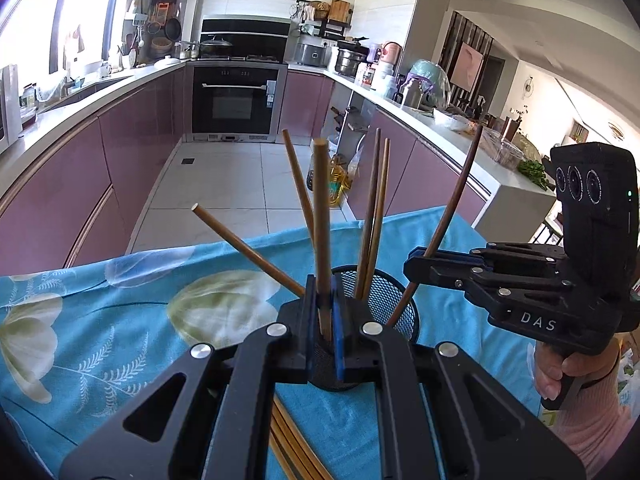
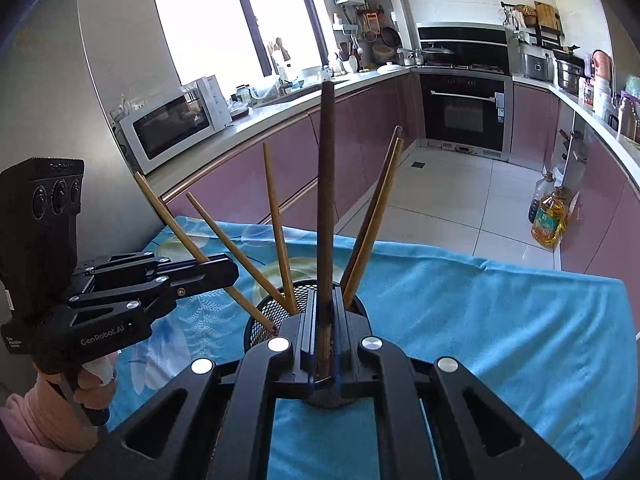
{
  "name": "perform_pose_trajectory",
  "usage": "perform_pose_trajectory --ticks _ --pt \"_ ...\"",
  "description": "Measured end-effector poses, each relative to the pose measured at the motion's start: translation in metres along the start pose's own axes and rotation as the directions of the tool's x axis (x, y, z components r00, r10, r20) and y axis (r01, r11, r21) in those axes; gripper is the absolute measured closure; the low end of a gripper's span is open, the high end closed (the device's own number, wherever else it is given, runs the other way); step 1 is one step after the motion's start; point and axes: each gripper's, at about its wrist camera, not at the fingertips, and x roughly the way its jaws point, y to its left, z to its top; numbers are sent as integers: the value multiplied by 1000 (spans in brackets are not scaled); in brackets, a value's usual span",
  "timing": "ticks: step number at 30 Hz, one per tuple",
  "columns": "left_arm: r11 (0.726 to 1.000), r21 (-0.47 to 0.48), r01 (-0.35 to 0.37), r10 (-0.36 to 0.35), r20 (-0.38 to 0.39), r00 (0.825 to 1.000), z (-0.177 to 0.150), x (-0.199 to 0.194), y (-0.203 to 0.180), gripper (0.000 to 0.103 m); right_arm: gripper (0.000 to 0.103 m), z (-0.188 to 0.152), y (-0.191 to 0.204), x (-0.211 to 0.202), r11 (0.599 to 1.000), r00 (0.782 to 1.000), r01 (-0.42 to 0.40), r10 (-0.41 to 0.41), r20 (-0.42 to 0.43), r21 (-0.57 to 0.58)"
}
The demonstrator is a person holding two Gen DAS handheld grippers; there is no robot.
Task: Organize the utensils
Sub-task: 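Lift the chopstick with the right tool and drop it into the mesh cup, then open the right tool and move it back over the remaining chopsticks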
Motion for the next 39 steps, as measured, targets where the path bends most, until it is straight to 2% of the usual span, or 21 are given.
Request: perform_pose_trajectory --ticks 9,14,23,26,28,31,35,39 --pt "1000 -21 -17 16 -34 999 0 24 8 87 91 3 -13 9 998 1000 9 -11 17 69" --pt "999 -35 -19 18 -35 999 3 34 14 88 88 2 -14 9 997 999 8 -11 33 72" --pt "999 -52 14 -13 35 999 10 35 20 88 85 -2 -6 5 998 999 -2 -1 53 60" --pt "999 -45 8 -6 54 999 7 29 21 79 79 -7 -1 -1 999 998 -10 7 63 46" --pt "999 -39 -7 10 67 998 3 23 22 78 78 -10 2 -6 999 997 -19 16 70 35" --pt "999 -37 -33 36 96 995 -3 9 25 71 76 -16 10 -14 999 996 -40 39 81 14" --pt "998 -15 -68 69 132 989 -16 -15 27 67 73 -29 27 -26 996 993 -79 82 89 -37" --pt "994 9 -108 106 128 986 -38 -32 27 65 68 -48 45 -23 990 991 -119 123 54 -71"
